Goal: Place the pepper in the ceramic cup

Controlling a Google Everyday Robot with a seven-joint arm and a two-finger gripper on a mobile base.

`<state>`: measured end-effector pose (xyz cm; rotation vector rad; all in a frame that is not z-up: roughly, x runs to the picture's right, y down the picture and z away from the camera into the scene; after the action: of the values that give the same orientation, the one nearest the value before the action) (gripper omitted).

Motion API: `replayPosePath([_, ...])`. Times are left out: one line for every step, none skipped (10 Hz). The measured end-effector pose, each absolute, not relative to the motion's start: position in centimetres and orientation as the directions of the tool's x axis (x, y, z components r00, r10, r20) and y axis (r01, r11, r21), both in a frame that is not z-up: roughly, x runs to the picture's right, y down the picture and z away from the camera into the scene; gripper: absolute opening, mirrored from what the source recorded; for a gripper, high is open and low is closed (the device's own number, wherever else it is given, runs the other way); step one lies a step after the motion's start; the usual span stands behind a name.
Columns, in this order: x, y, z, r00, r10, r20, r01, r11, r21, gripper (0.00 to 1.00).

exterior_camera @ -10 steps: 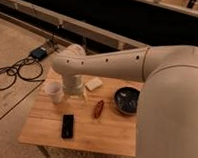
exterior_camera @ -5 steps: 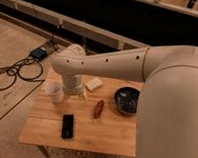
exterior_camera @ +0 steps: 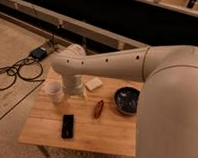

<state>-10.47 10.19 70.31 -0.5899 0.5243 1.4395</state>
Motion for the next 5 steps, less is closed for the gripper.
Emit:
replayPosePath([-10.47, 10.19, 70.32, 0.067, 0.752, -0.656, -0.998, 0.038, -0.059, 0.65])
replayPosePath([-10.47, 10.19, 70.31, 0.067, 0.752, -0.656, -0.998, 0.038, -0.059, 0.65])
replayPosePath([-10.47, 10.20, 70.32, 0.067, 0.752, -0.656, -0.998, 0.038, -0.058, 0.65])
replayPosePath([-10.47, 10.19, 70.32, 0.067, 0.752, -0.656, -0.998, 0.038, -0.058, 0.65])
replayPosePath([-10.39, 10.17, 70.43, 0.065, 0.752, -0.656, -0.998, 0.038, -0.057, 0.65])
